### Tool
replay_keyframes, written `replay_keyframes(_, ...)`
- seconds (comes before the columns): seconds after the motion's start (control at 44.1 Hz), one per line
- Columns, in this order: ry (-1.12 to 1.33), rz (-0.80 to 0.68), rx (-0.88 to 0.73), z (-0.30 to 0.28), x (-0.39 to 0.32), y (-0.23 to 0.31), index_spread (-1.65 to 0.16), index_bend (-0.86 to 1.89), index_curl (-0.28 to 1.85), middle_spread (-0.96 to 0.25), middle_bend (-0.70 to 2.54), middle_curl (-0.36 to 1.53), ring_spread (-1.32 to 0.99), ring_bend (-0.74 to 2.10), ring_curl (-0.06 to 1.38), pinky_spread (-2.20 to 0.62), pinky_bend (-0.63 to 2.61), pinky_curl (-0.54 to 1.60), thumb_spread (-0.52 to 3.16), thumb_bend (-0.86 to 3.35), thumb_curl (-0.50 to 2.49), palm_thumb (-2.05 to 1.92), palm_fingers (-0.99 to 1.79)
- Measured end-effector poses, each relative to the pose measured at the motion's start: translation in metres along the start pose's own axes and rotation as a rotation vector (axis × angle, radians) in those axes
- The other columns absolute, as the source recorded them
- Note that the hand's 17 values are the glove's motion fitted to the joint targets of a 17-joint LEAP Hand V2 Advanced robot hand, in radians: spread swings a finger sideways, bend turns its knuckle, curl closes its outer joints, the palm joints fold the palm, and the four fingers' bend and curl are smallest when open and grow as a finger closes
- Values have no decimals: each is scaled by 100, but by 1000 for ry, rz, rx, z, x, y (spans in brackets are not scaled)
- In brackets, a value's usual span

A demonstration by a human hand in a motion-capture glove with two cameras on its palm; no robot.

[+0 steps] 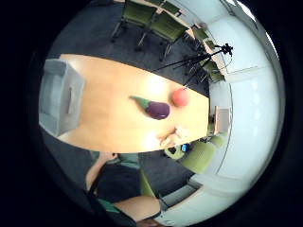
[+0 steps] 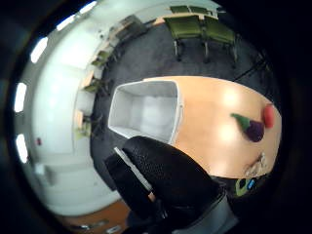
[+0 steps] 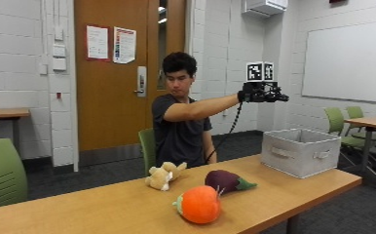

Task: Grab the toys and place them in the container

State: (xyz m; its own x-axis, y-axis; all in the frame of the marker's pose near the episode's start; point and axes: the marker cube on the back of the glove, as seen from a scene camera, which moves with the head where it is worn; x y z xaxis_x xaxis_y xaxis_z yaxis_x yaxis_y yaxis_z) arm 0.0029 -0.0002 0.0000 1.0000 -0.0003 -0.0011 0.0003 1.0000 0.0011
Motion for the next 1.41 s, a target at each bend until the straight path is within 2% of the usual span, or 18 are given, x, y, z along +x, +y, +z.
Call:
replay_keyframes(0.227,-5,1,1,-2,8,5,-16,19,14,-7,22,12,-21,18,6,-7,39,16,78,-11,1,-16,6)
replay_keyframes(0.454,-11,13,15,1,40,8,-19,18,21,-8,22,19,-25,19,10,-9,41,21,94,-11,3,-17,2)
replay_keyframes(0.658,3,66,28,24,116,13,-20,18,26,-8,22,24,-27,20,13,-8,41,24,98,-11,4,-17,1)
replay_keyframes(0.817,-37,128,25,62,191,14,-20,17,28,-10,25,27,-29,22,16,-7,38,25,100,-11,5,-16,1)
replay_keyframes(0.953,-80,137,-4,105,228,17,-21,18,30,-10,26,30,-30,23,18,-7,37,27,100,-11,6,-16,0)
replay_keyframes(1.406,-38,135,-208,274,255,41,-23,17,35,-12,25,34,-32,17,22,-8,42,32,96,-12,7,-17,0)
